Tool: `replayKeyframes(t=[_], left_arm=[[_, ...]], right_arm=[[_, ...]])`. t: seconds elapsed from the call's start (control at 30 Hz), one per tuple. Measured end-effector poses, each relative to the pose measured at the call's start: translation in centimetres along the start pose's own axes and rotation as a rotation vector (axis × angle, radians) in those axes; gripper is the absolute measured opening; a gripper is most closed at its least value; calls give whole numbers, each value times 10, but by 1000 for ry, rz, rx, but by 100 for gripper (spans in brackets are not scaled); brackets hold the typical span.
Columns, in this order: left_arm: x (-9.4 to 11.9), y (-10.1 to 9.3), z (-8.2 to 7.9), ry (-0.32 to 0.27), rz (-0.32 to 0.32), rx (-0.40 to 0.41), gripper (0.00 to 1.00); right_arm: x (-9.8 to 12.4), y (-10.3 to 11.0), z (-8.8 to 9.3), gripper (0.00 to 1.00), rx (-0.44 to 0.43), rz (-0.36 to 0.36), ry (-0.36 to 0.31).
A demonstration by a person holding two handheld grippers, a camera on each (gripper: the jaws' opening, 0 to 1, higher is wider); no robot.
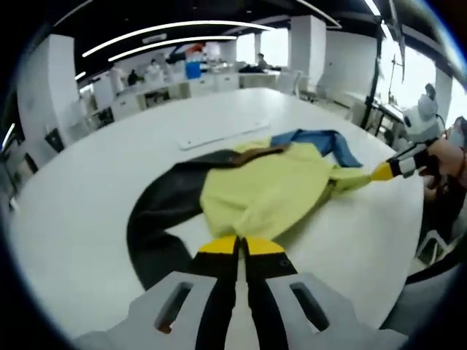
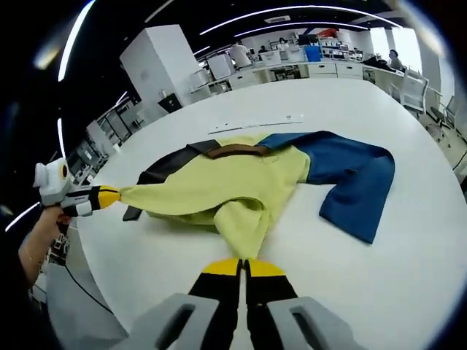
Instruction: Fold the garment on the visible template until the final outline fits inside the template.
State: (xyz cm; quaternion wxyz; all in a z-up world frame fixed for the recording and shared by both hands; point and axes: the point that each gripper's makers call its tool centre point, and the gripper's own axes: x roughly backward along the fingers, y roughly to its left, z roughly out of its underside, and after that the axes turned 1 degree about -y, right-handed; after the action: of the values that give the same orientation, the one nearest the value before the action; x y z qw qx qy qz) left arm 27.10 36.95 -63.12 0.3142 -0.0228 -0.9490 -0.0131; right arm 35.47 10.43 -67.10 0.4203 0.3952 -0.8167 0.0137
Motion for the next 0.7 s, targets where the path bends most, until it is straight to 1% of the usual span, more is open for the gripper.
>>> replayKeyframes(t=[0.13, 0.2, 0.27, 0.37, 0.5, 0.7], left_arm=[[14, -3, 1, -9, 1, 1, 0], [21, -5, 4, -12, 3, 4, 0], [26, -6, 7, -9, 5, -4, 0], [36, -10, 15, 2, 13, 13, 0], [46, -14, 27, 16, 18, 24, 0], [54, -19, 42, 35, 24, 40, 0]], right_arm=[[9, -3, 4, 0, 4, 5, -4], [15, -4, 6, 0, 11, 7, -6], [20, -3, 8, 0, 26, -6, -7], [30, -1, 13, 0, 75, -29, -6], [40, -5, 21, 0, 91, -39, 3], [51, -9, 34, 0, 142, -47, 15]])
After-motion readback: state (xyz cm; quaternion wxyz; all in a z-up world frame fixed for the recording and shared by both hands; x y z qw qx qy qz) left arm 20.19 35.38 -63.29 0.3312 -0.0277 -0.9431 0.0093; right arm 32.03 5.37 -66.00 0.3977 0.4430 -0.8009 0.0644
